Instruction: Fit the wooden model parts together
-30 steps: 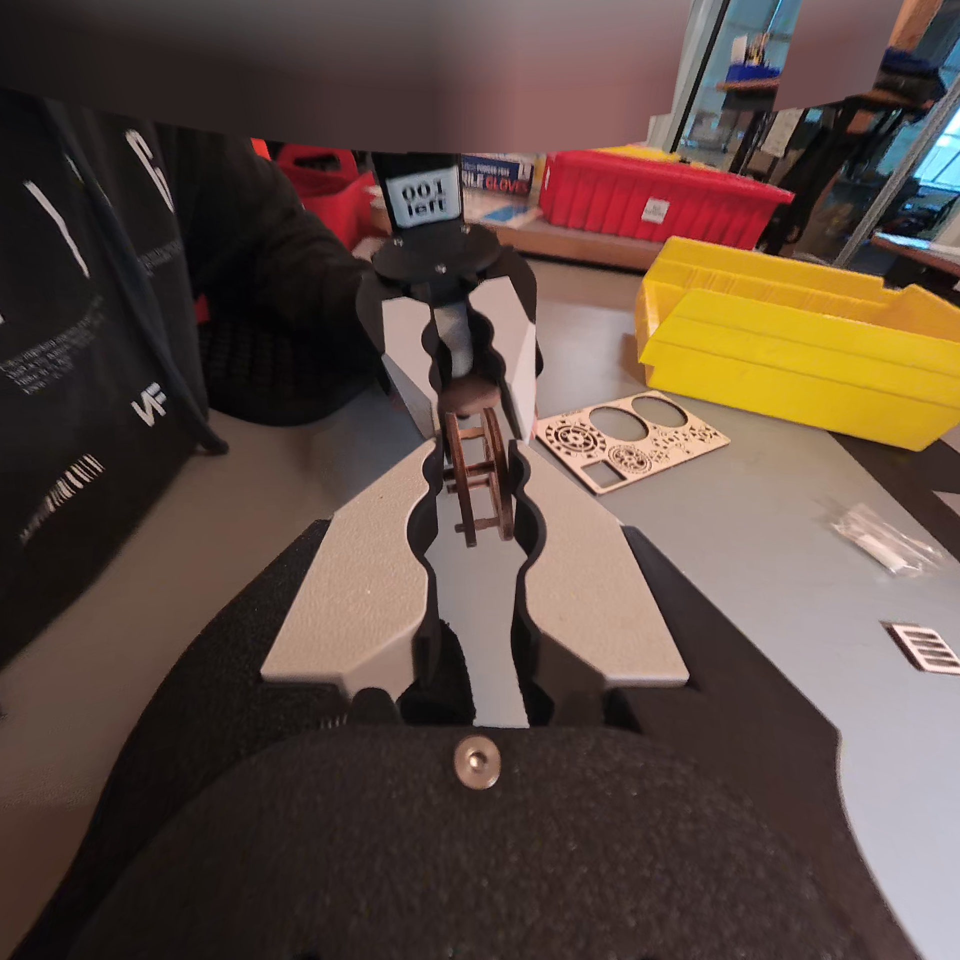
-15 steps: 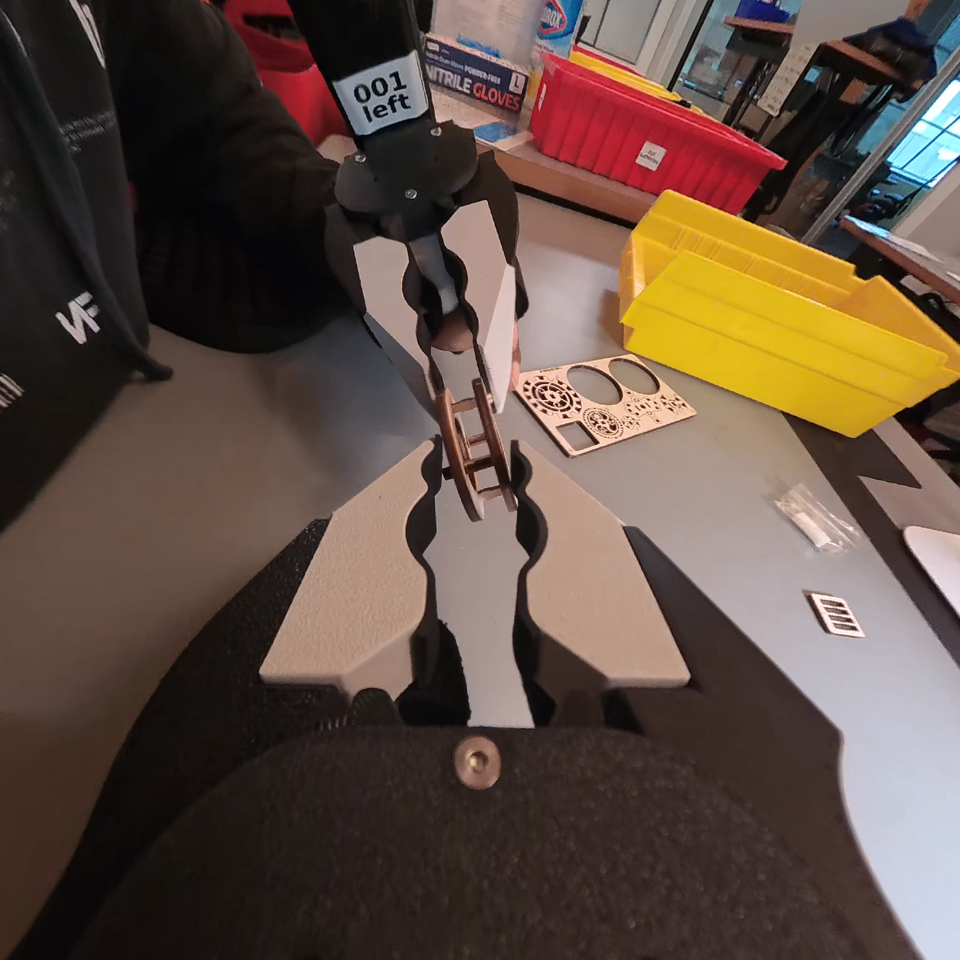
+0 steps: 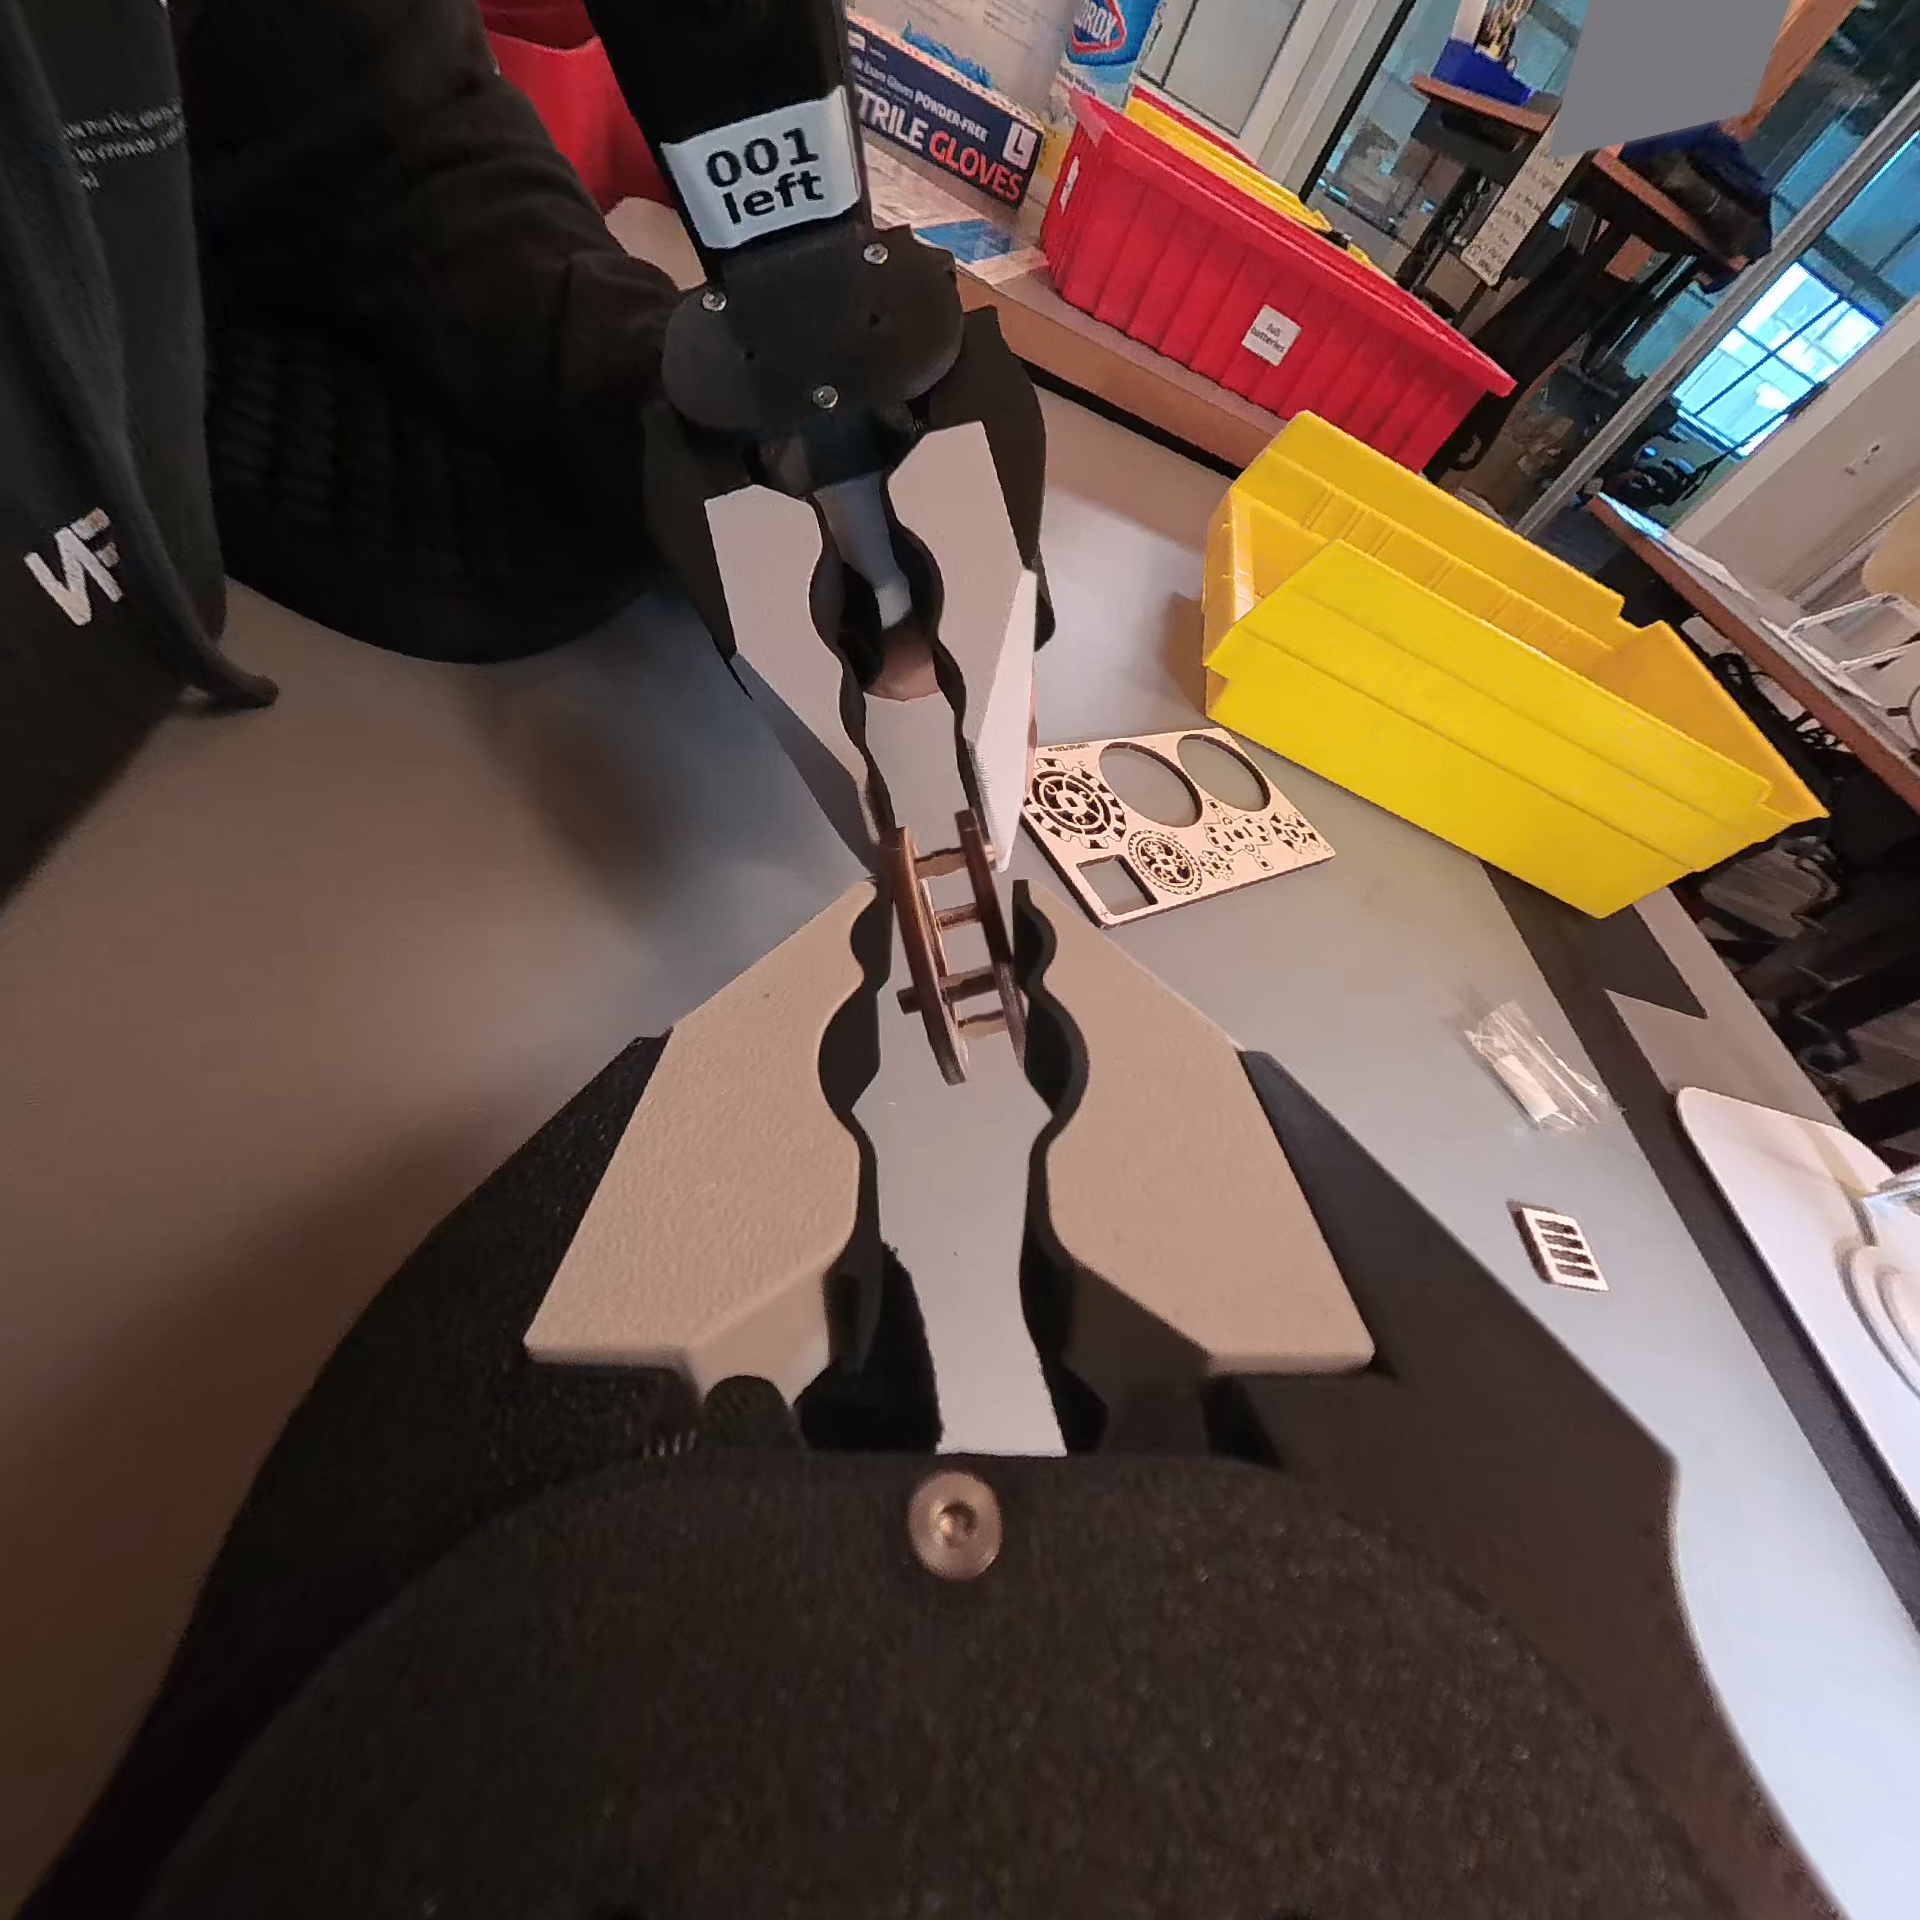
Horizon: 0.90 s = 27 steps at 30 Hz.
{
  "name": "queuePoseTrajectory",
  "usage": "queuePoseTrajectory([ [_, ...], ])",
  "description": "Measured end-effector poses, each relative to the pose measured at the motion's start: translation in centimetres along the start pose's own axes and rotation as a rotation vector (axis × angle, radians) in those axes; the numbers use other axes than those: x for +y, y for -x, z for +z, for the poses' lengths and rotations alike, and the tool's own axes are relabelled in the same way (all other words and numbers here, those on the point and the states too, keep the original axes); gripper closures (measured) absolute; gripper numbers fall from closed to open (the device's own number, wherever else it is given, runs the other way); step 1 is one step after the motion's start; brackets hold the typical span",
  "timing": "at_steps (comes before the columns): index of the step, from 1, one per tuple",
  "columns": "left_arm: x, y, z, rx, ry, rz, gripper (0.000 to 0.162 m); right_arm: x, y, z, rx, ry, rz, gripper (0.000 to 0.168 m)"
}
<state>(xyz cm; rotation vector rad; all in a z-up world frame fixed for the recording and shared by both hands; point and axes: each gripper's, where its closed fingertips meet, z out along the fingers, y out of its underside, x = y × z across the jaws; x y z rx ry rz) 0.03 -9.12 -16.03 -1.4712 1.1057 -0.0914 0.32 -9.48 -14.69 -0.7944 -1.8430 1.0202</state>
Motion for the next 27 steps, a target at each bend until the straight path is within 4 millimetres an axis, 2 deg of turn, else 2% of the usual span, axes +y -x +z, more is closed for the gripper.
queuePoseTrajectory([
  [7,0.6,0.0,0.2,0.013,0.037,-0.032,0.145,0.5,-0.1,0.2,0.022,0.036,-0.038,0.15],
  [12,1.4,-0.1,0.4,0.013,0.081,-0.03,0.145,1.1,-0.2,0.6,0.05,0.097,-0.108,0.15],
  [16,2.1,-0.2,0.5,0.024,0.104,-0.05,0.145,1.8,-0.1,1.0,0.041,0.164,-0.099,0.153],
  [21,1.2,0.4,0.4,0.015,0.011,-0.114,0.144,0.9,-0.7,0.6,0.005,0.071,0.055,0.154],
  [24,1.0,0.7,0.5,0.007,0.007,-0.113,0.143,0.7,-1.0,0.5,0.013,0.058,0.07,0.154],
  [27,-0.2,2.1,0.2,-0.025,-0.033,-0.107,0.145,-0.8,-2.3,-0.1,0.097,-0.024,0.065,0.152],
])
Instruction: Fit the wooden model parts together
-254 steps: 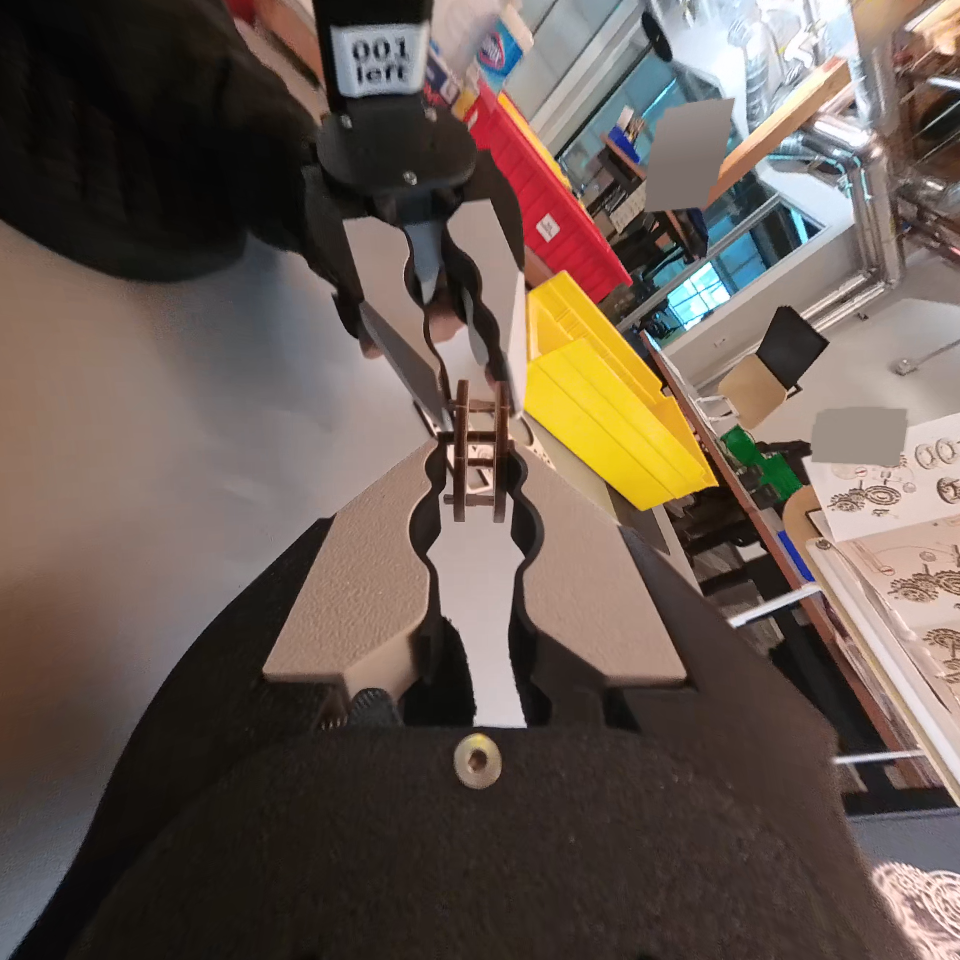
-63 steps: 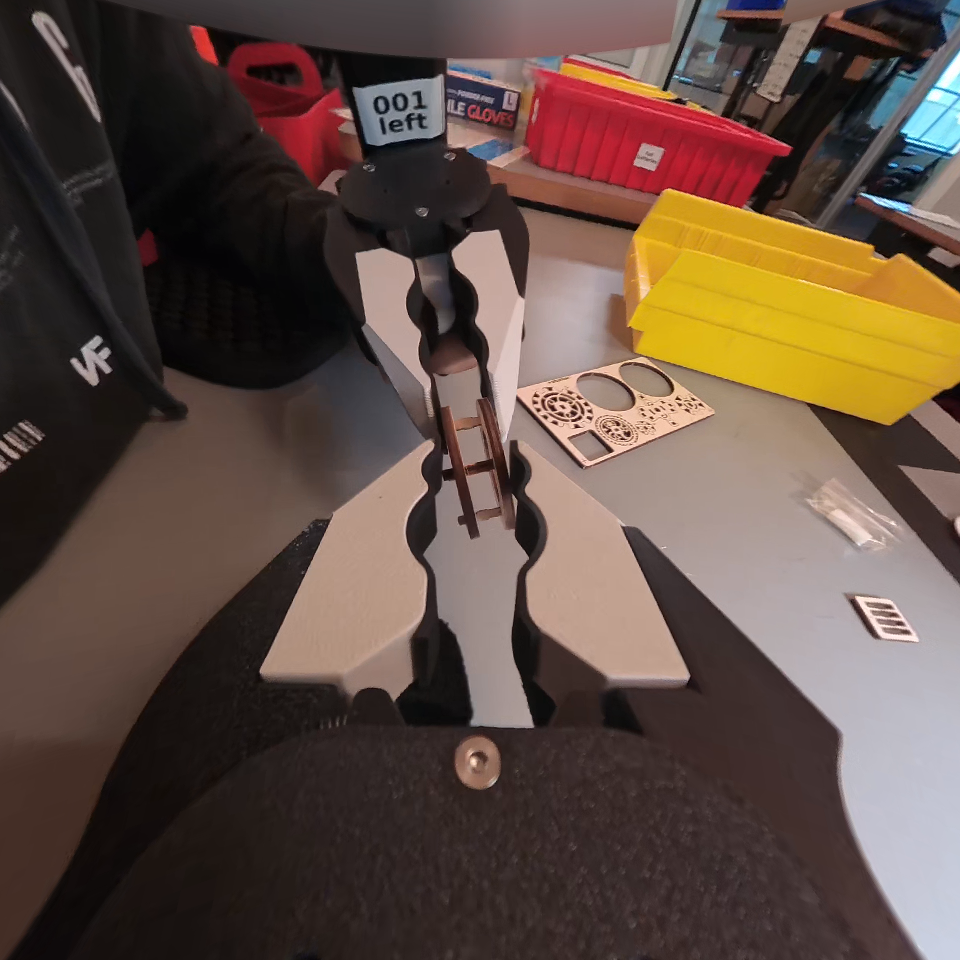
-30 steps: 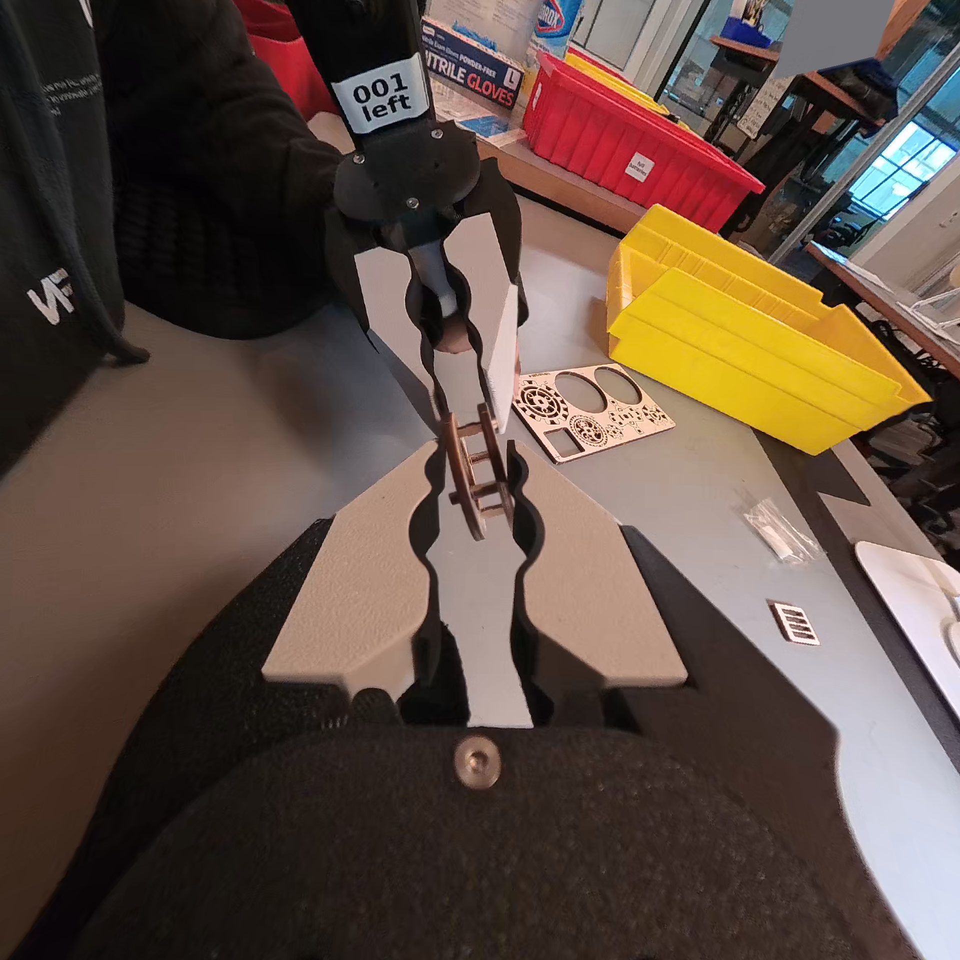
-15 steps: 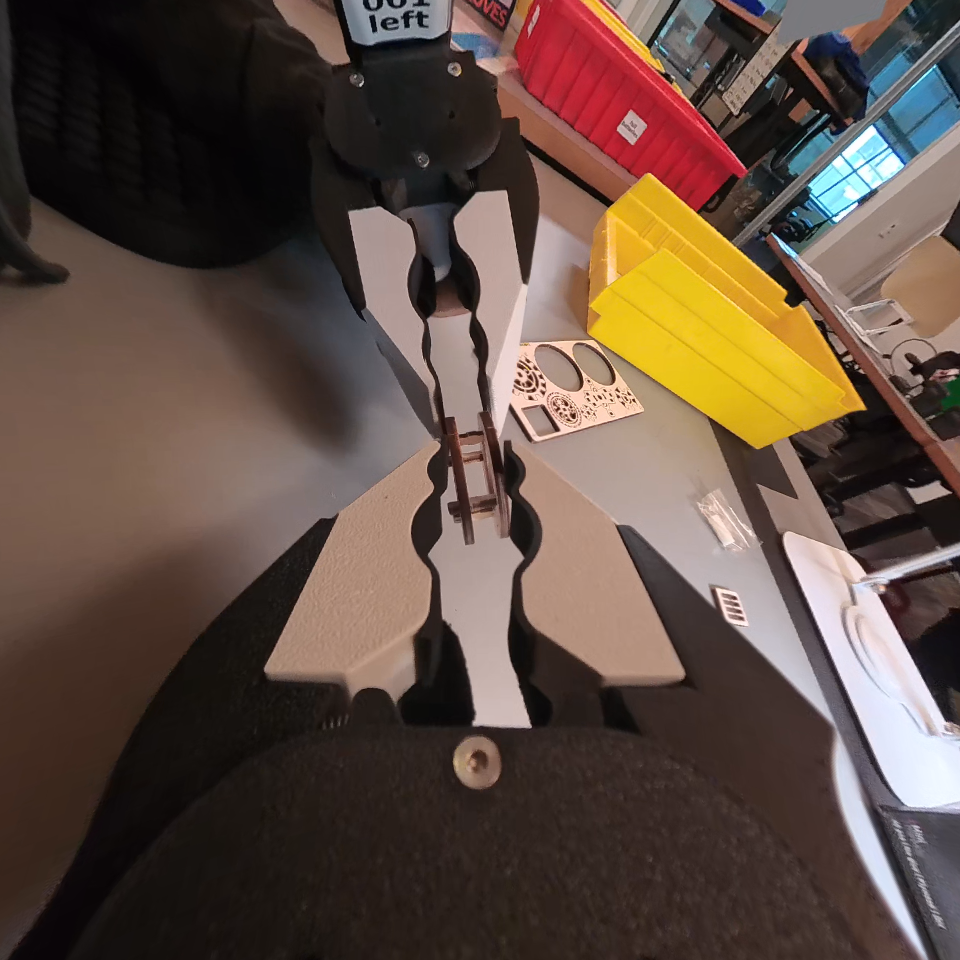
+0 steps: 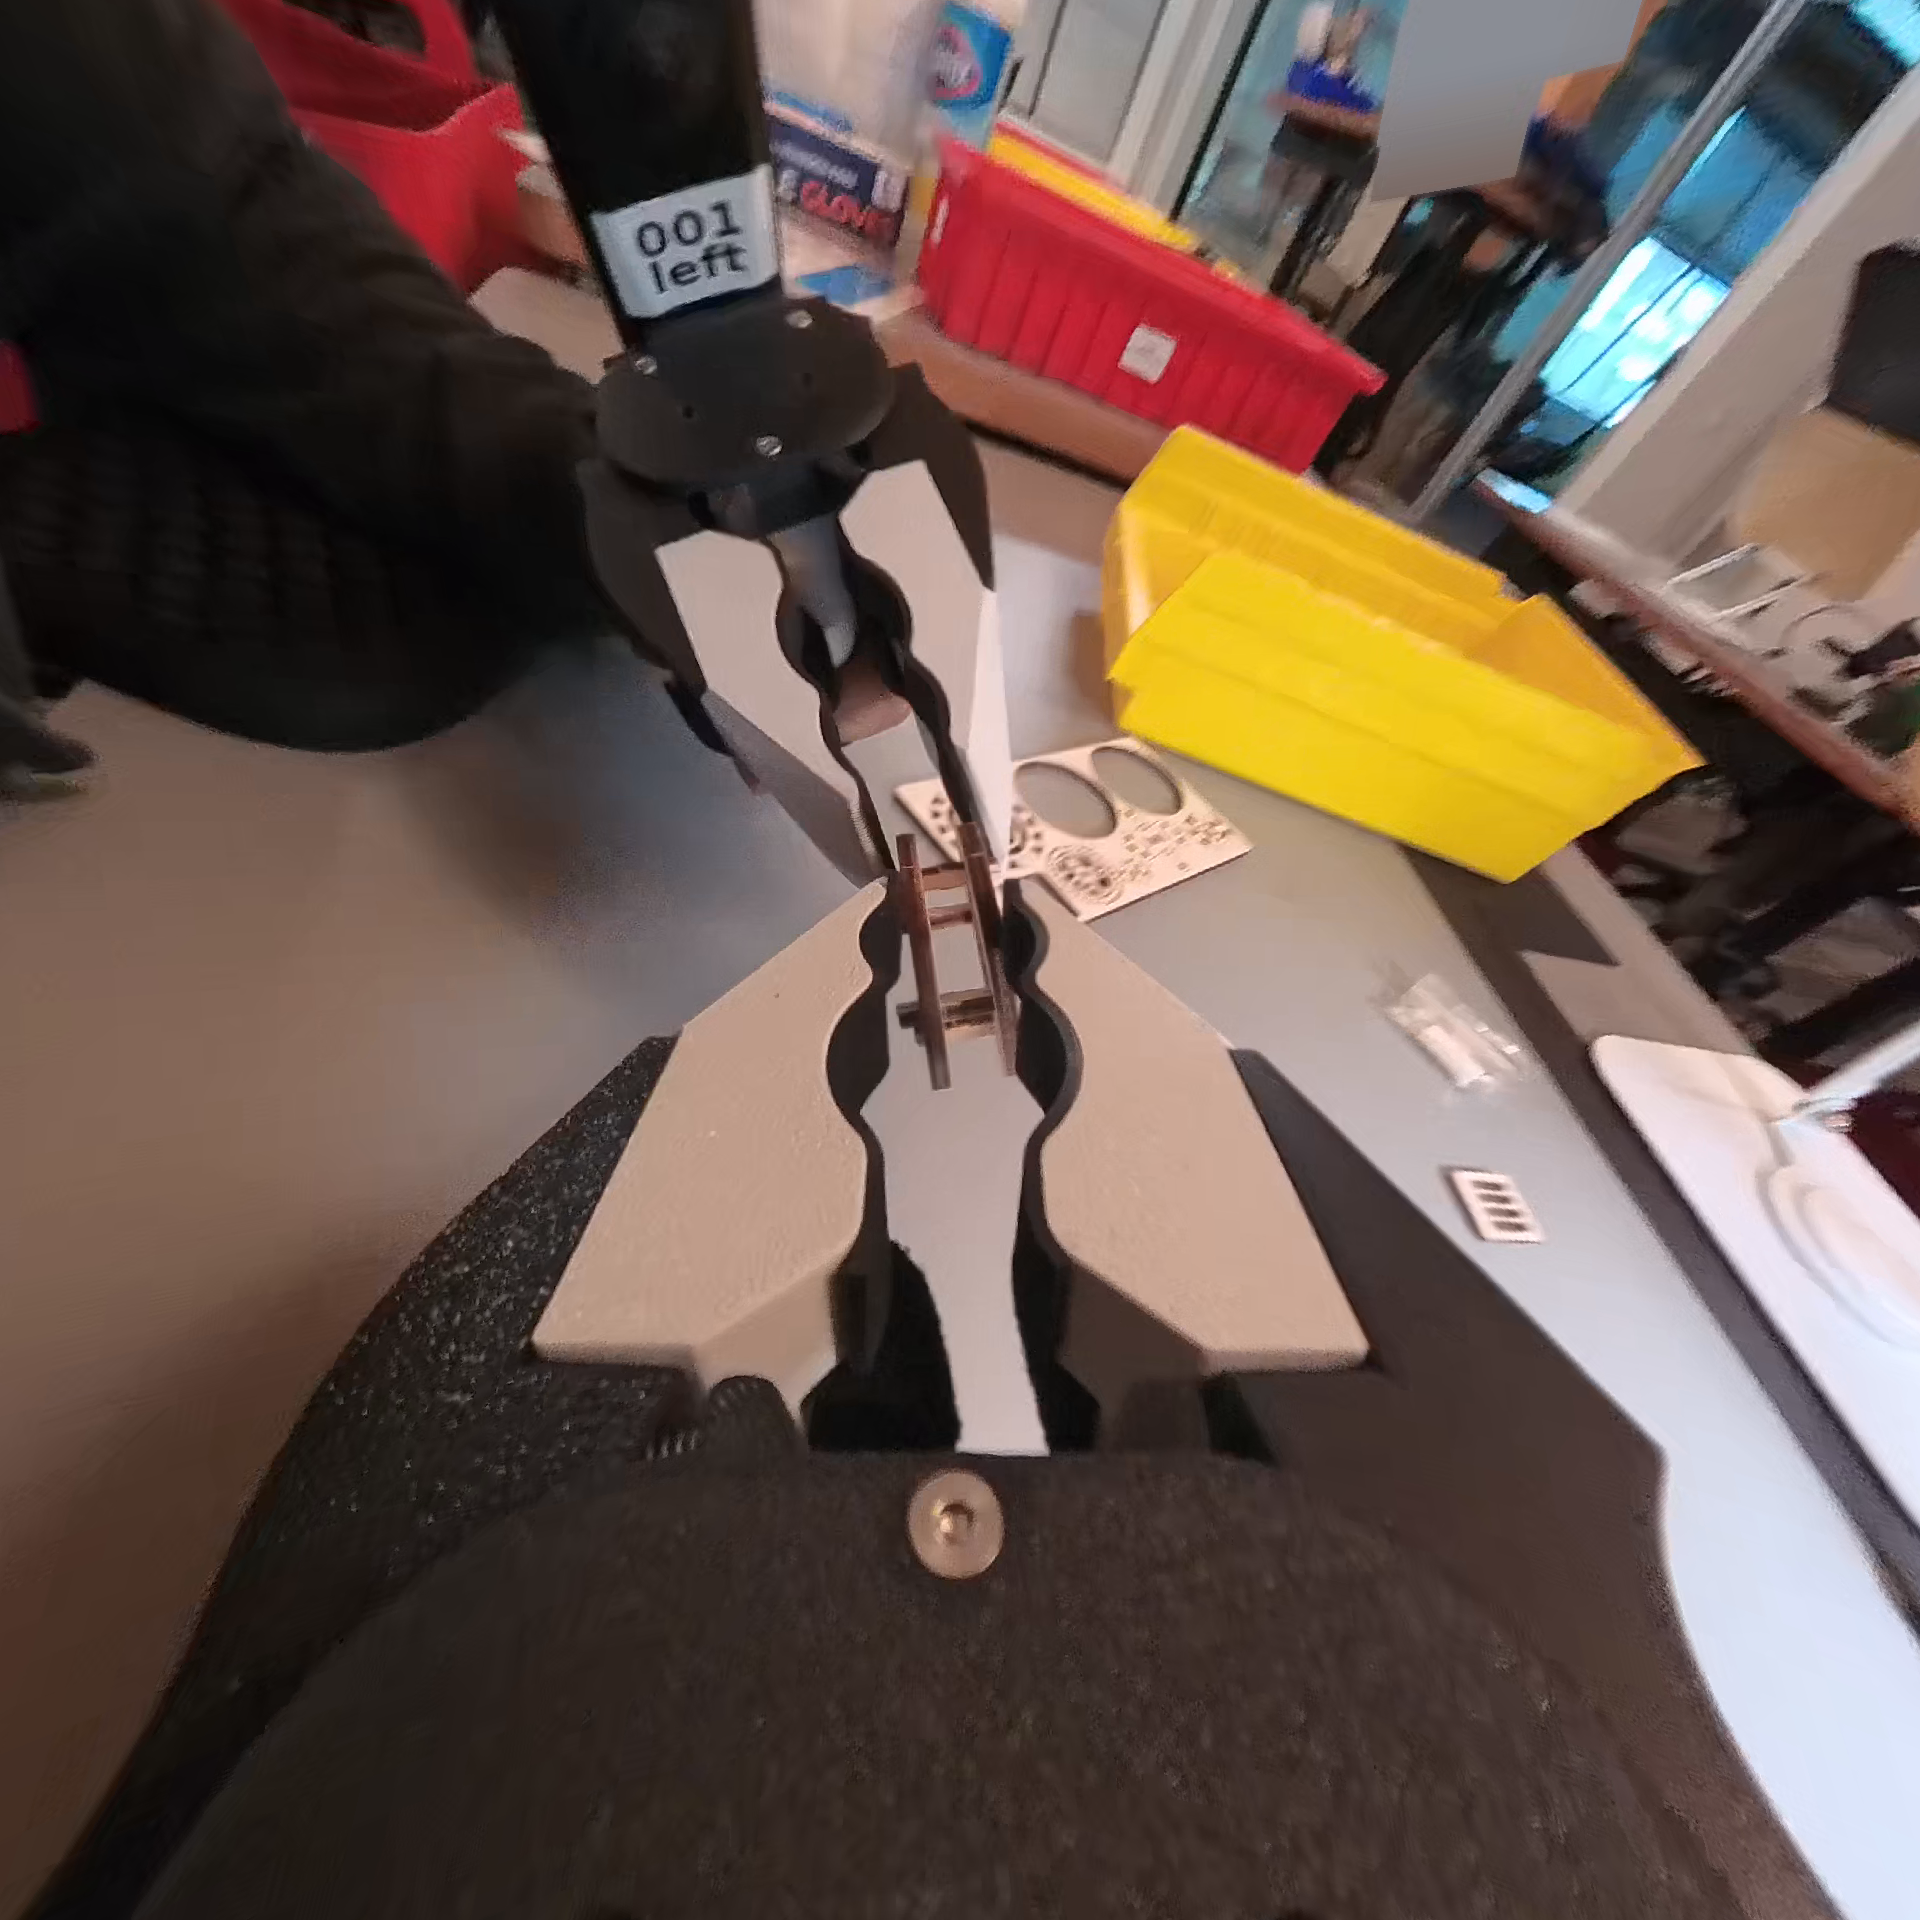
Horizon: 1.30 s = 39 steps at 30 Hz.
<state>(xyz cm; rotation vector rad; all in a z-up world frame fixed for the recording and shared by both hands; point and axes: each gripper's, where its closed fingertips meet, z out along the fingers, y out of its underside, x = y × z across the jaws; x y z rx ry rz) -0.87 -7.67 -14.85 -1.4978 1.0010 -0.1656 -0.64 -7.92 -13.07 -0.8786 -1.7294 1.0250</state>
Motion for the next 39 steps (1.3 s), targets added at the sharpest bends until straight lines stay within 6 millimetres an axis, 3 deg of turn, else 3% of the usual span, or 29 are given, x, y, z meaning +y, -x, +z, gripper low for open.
queuePoseTrajectory([
  [3,-1.4,1.2,0.0,-0.097,0.012,0.198,0.144,-1.0,-1.0,-0.8,0.09,0.005,-0.11,0.147],
  [7,-4.7,0.8,-0.2,-0.061,-0.079,0.213,0.144,-2.2,-1.2,-1.7,0.122,0.008,-0.174,0.147],
  [13,-9.4,1.5,-1.2,0.096,-0.371,-0.133,0.145,-6.7,-1.7,-4.0,0.068,-0.261,0.039,0.147],
  [17,-11.7,2.1,-0.6,0.125,-0.538,-0.297,0.146,-8.0,-2.5,-6.0,0.011,-0.434,0.213,0.144],
  [20,-12.9,3.6,-0.9,0.122,-0.662,-0.409,0.146,-7.8,-3.4,-7.1,-0.031,-0.492,0.303,0.143],
  [26,-11.0,3.6,-0.5,0.153,-0.693,-0.541,0.146,-6.9,-3.1,-5.7,-0.075,-0.467,0.37,0.148],
  [29,-9.6,3.4,-0.3,0.158,-0.615,-0.527,0.146,-6.0,-3.1,-5.3,-0.053,-0.389,0.321,0.149],
  [34,-7.1,3.0,0.2,0.09,-0.357,-0.293,0.118,-4.0,-2.2,-4.1,0.089,-0.12,-0.037,0.148],
  [39,-6.0,0.7,0.6,0.07,-0.168,0.021,0.125,-2.0,-0.3,-1.8,0.133,0.084,-0.314,0.148],
])
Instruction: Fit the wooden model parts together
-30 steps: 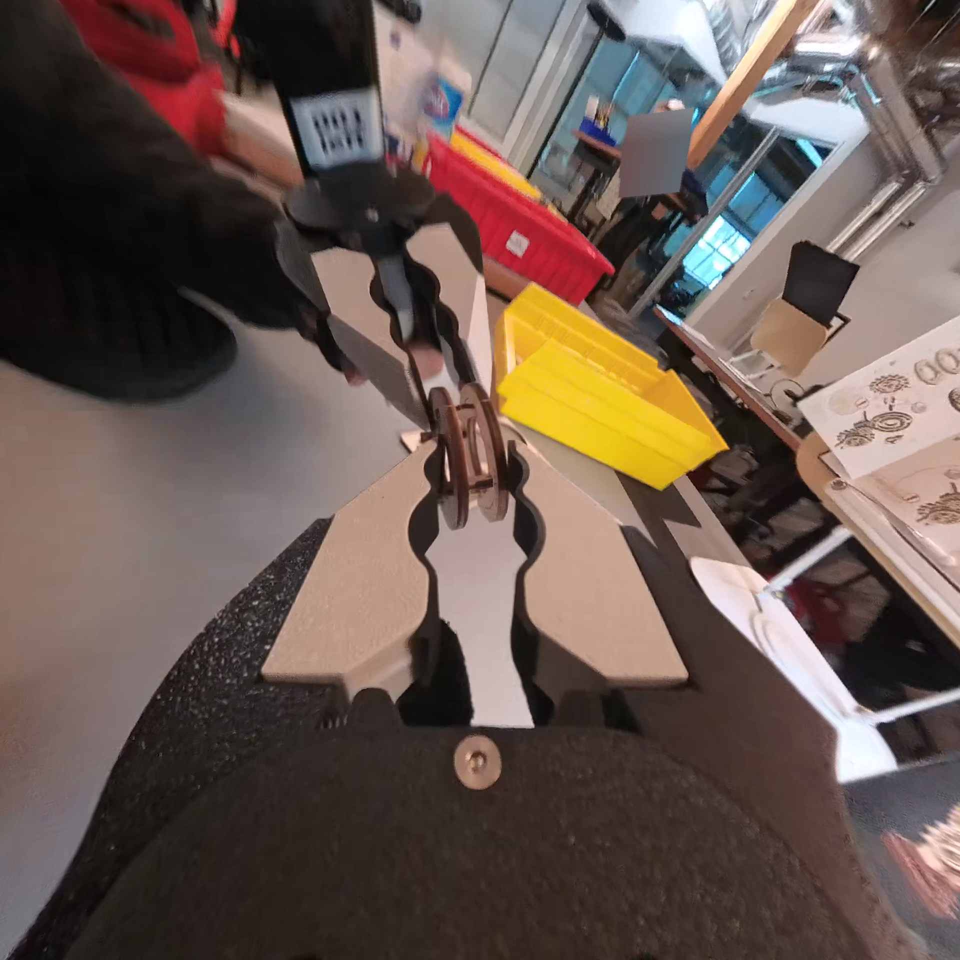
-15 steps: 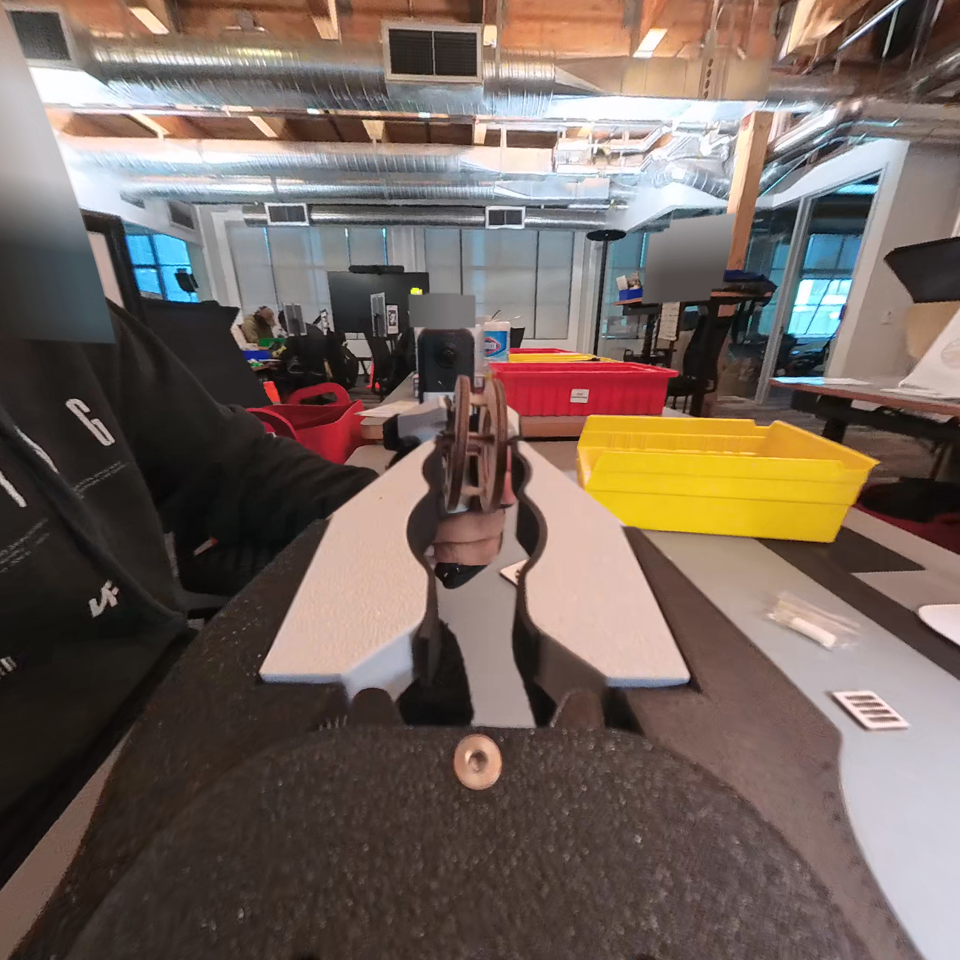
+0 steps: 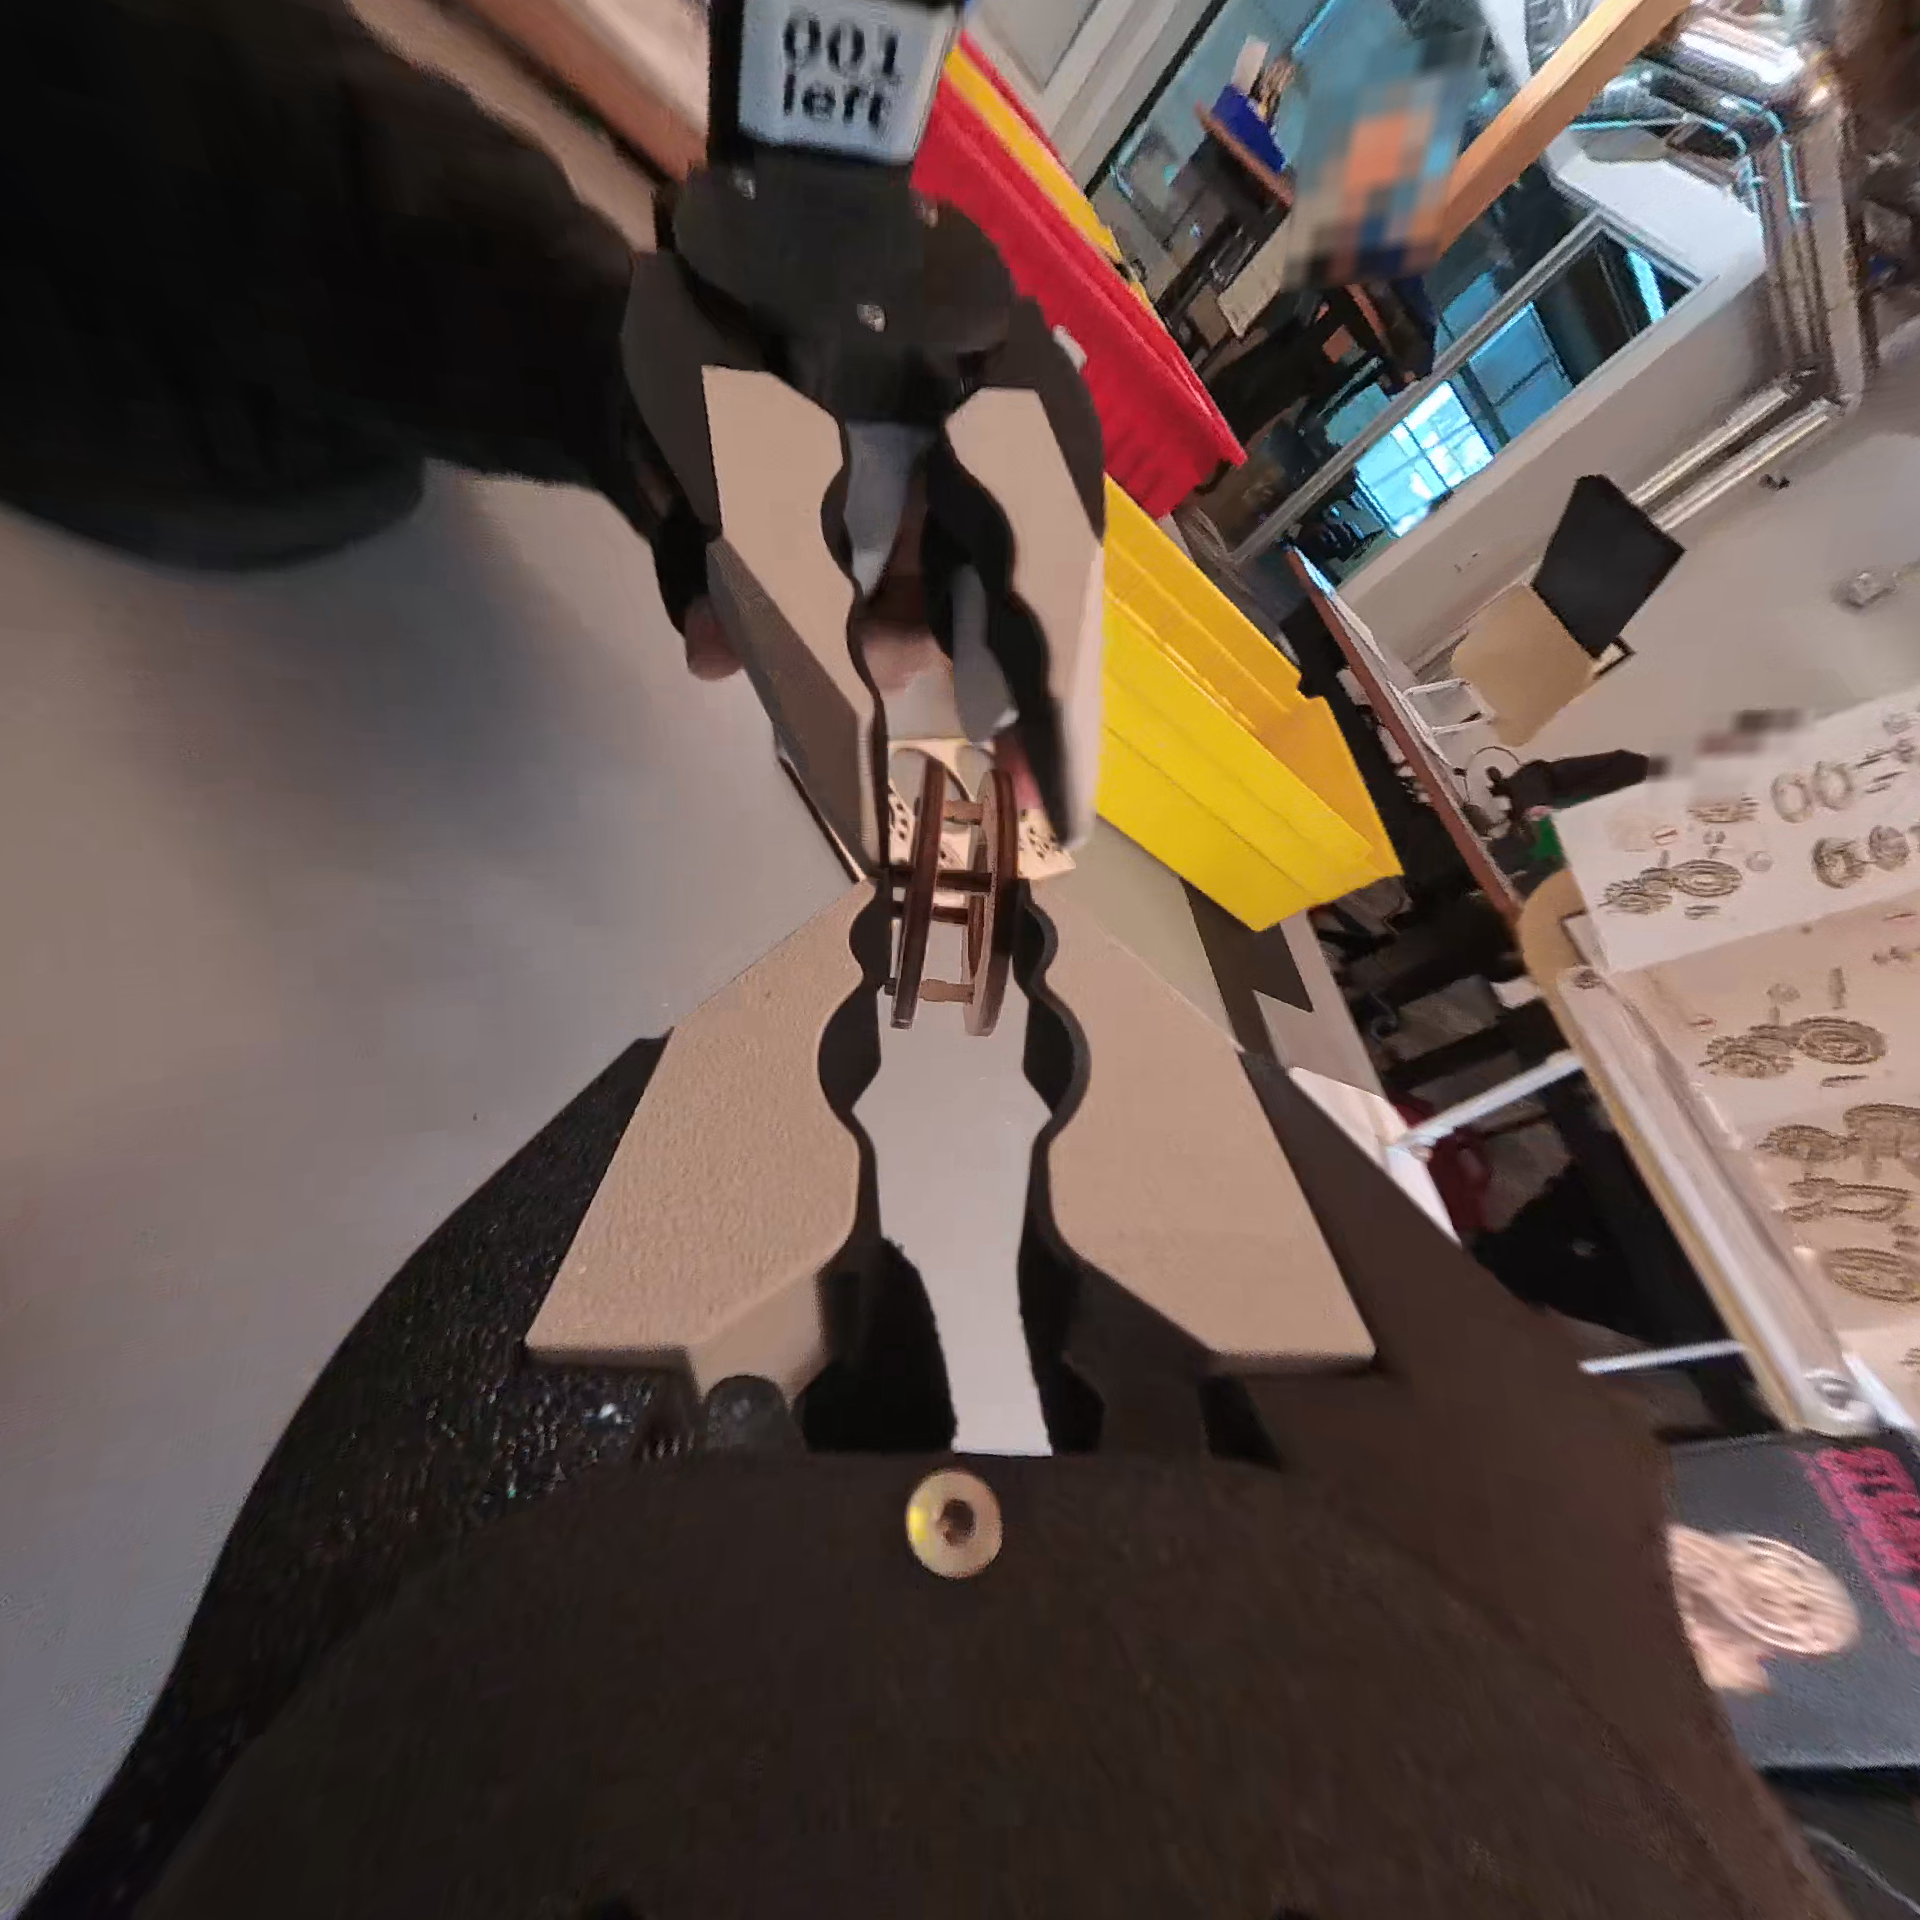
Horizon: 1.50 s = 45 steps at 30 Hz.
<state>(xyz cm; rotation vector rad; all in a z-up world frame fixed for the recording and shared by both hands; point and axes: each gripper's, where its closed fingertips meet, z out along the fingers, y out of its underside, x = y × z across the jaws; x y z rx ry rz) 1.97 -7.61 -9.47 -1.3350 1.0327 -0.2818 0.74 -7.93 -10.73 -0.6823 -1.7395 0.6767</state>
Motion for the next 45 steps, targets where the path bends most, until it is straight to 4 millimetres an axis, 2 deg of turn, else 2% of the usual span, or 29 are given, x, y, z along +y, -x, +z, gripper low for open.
queuePoseTrajectory([
  [1,0.4,-0.4,0.0,0.012,0.029,0.04,0.135,0.2,0.0,0.1,0.012,0.017,-0.044,0.148],
  [5,0.7,-0.7,0.0,0.011,0.052,0.116,0.143,0.2,0.3,0.0,0.019,0.024,-0.125,0.147],
  [8,0.0,-1.1,0.0,0.016,0.029,0.16,0.145,-0.2,0.2,-0.7,-0.001,-0.01,-0.083,0.146],
  [12,-1.1,-1.3,-0.2,0.028,-0.021,0.147,0.146,-0.4,-0.1,-1.2,-0.015,-0.057,-0.035,0.148],
  [17,-1.2,-1.4,-0.2,0.032,-0.043,0.153,0.146,-0.7,0.0,-1.3,-0.015,-0.051,-0.06,0.15],
  [24,-1.7,-1.4,-0.5,0.005,-0.032,0.234,0.146,-1.2,-0.3,-1.3,0.059,-0.021,-0.206,0.151],
  [37,0.2,-0.3,-0.1,-0.12,0.068,0.39,0.141,0.2,-1.2,-0.3,0.203,0.101,-0.438,0.153],
  [42,0.1,-0.3,-0.2,-0.113,0.076,0.391,0.144,-0.1,-1.2,-0.3,0.22,0.09,-0.424,0.151],
  [45,0.1,-0.2,-0.1,-0.083,0.067,0.249,0.145,0.0,-1.3,-0.2,0.169,0.041,-0.224,0.148],
])
